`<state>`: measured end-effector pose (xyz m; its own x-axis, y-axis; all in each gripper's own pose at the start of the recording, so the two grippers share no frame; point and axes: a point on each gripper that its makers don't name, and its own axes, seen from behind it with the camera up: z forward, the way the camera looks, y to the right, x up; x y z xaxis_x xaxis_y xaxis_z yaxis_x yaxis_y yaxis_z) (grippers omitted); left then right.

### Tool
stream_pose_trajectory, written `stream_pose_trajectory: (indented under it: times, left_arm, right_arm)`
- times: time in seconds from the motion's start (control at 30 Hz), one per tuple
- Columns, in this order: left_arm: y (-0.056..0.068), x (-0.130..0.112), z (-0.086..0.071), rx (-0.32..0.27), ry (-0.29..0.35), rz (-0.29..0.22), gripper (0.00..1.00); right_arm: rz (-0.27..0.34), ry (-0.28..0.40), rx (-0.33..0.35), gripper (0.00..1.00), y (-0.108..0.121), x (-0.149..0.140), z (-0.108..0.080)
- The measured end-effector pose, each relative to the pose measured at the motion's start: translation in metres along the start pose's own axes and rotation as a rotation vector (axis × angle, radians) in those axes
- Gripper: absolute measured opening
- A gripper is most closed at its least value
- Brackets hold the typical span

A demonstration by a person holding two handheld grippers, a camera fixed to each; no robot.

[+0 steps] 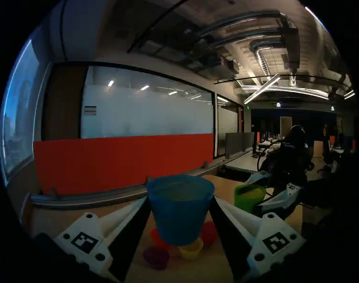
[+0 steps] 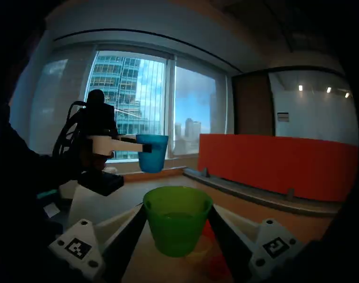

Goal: Pour water

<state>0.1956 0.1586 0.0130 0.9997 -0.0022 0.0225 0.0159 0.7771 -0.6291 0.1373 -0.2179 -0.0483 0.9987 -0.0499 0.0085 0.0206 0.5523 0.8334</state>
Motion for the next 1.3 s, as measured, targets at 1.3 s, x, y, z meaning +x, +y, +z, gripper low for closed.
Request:
stream_pose_trajectory:
  times: [1.3]
  left_arm:
    - [0.032, -0.148, -0.005, -0.112, -0.278, 0.037, 0.85]
  right_arm:
    - [0.021, -0.234, 0.062, 0.90, -0.001, -0.079, -0.022]
